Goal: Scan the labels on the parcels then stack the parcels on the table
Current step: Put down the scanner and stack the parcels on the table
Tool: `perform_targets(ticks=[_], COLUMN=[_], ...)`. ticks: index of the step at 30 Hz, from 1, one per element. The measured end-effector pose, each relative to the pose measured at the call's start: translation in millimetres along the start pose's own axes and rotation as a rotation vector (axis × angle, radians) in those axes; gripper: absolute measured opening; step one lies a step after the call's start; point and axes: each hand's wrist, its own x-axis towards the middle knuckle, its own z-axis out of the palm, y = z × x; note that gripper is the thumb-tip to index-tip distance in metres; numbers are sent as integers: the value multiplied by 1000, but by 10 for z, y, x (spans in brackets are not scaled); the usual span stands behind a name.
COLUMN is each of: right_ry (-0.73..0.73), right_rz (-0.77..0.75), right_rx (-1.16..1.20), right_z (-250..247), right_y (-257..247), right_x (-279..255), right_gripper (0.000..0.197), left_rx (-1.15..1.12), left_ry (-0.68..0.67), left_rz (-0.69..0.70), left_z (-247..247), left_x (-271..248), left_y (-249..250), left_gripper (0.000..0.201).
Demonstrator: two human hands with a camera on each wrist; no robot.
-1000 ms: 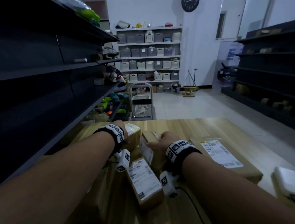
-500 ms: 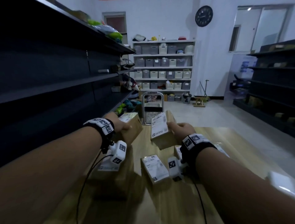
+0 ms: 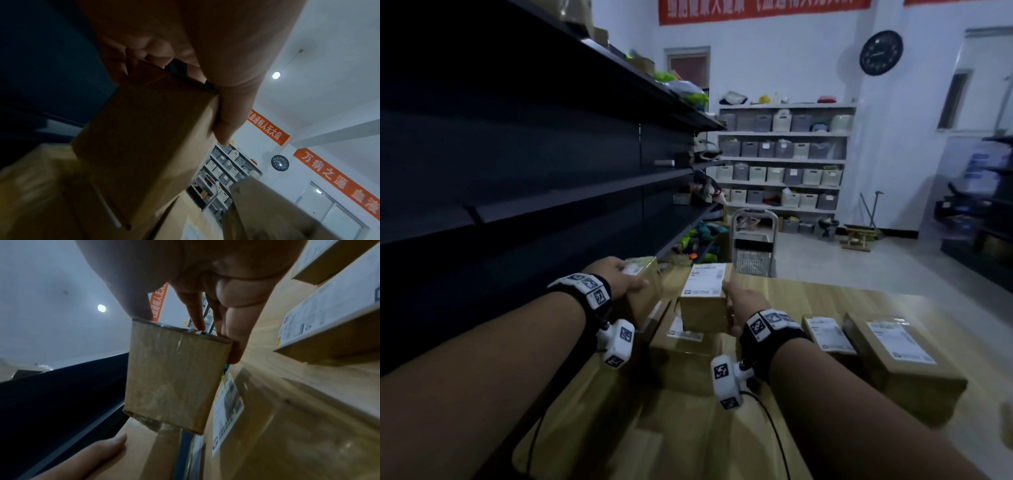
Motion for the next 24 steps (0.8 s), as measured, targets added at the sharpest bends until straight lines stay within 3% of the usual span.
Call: perform_targets(ticks=[2,5,8,12,15,19,24], right_ry=[-1,-3,48,67,91,24,-40], right_rz=[20,-8,-33,-8,-3,-26,-76], right_rx=[0,-142,-257,-342,-350,-304,-449], right_z=[150,334,406,396,334,293,385], right_y=[56,216,56,76,110,140,75], right_x=[65,360,112,145,187,198,221], right_gripper=[78,86,77,65,64,59,58], left_rx=[57,176,235,145,61,-34,-42], left_ry=[-22,-8,52,-3,-21,-41,-12], left_rz=[-8,-35,-46,-1,38,41,55], left_z=[64,181,261,275,262,254,246], left_x=[-27,-73,-96,-68,-62,-69,-59], left_y=[-76,-159,-198,-238,-274,-302,-280], left_gripper=[90,105,101,94,76,74,69])
